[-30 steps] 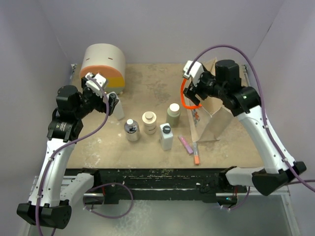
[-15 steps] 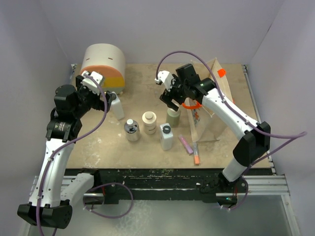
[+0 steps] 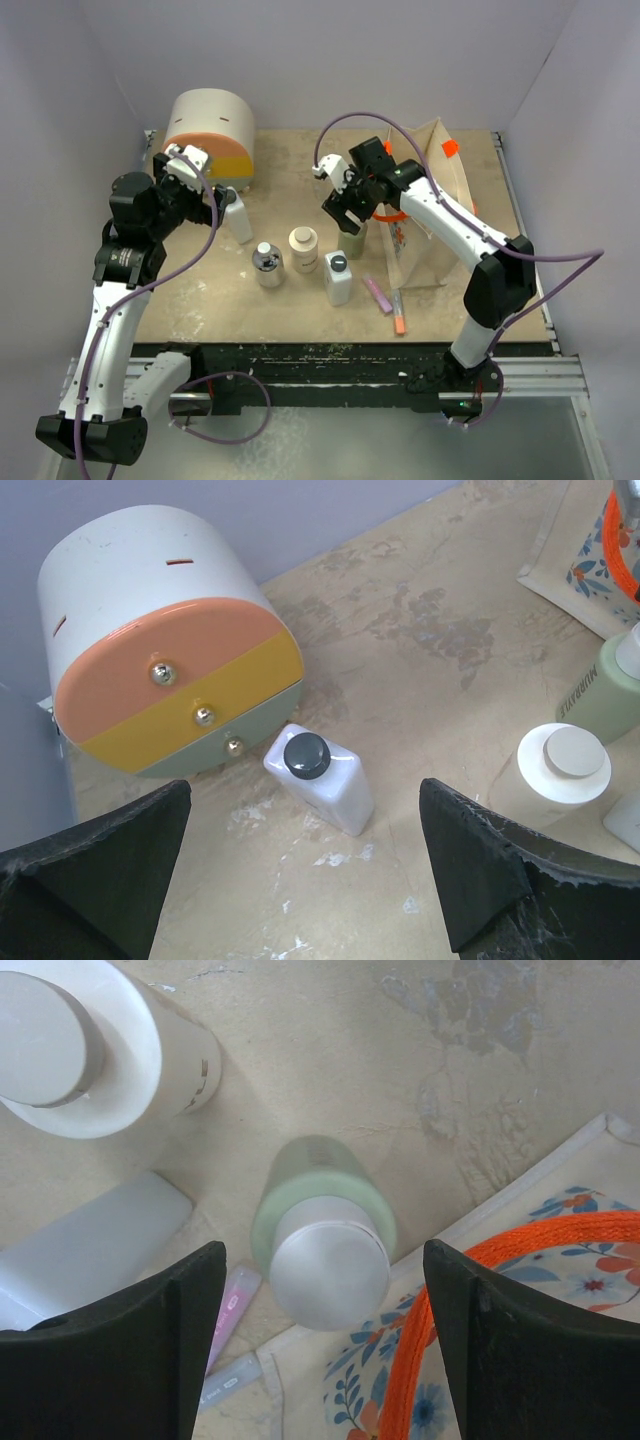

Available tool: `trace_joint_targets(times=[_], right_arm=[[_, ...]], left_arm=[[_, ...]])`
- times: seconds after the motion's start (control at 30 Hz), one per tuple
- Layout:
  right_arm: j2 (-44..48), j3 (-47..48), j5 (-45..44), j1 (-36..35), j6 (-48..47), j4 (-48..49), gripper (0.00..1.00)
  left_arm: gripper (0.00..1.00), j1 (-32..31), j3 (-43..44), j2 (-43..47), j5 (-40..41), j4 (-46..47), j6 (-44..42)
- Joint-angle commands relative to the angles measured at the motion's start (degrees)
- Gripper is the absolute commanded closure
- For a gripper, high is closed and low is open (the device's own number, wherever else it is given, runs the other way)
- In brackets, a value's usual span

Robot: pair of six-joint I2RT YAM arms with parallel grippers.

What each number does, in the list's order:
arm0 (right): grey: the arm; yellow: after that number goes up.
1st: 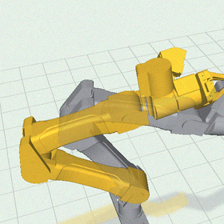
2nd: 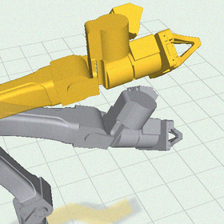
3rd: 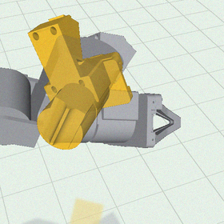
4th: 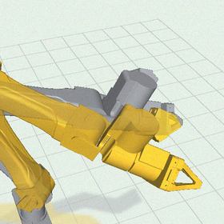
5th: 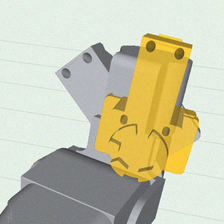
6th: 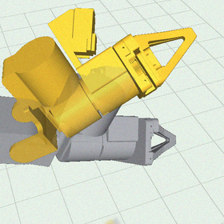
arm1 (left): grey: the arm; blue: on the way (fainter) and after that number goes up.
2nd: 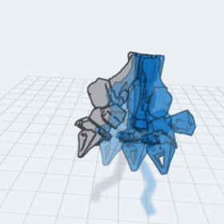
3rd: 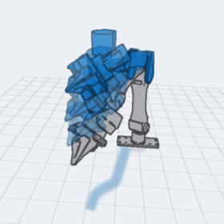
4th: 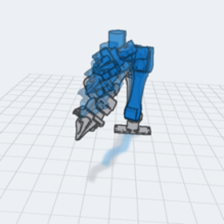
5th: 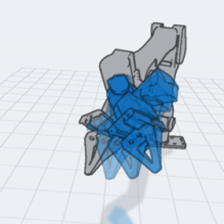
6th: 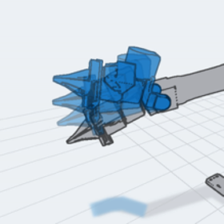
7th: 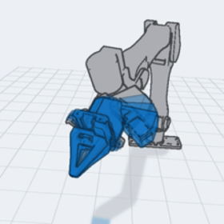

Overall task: Place the personal care products into the canvas bag
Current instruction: Pick up the care product from the center of the board.

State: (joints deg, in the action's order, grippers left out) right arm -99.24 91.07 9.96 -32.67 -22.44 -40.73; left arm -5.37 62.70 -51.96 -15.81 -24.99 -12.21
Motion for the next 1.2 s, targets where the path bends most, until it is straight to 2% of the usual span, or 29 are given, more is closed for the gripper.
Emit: trace_joint_targets(times=[0.0,0.2,0.6,0.93,1.17], right_arm=[[0.85,-0.71,0.99,0.3,1.75,0.1,0.19],[0.28,-1.24,2.0,1.69,2.55,0.13,0.27],[0.72,-2.99,6.18,3.22,2.75,-0.75,0.29],[-0.05,-2.57,6.27,3.3,2.86,-0.46,0.37],[-0.34,-2.56,5.79,3.29,2.85,-0.26,0.37]], left_arm=[[0.01,0.44,1.67,0.58,-0.99,1.53,0.07],[0.01,0.49,1.64,0.88,-1.06,1.5,0.08],[0.01,0.53,1.43,0.89,-1.17,1.64,0.03],[0.01,0.53,1.32,0.87,-1.41,1.77,0.08],[0.01,0.53,1.29,0.95,-1.34,1.79,-0.07]])
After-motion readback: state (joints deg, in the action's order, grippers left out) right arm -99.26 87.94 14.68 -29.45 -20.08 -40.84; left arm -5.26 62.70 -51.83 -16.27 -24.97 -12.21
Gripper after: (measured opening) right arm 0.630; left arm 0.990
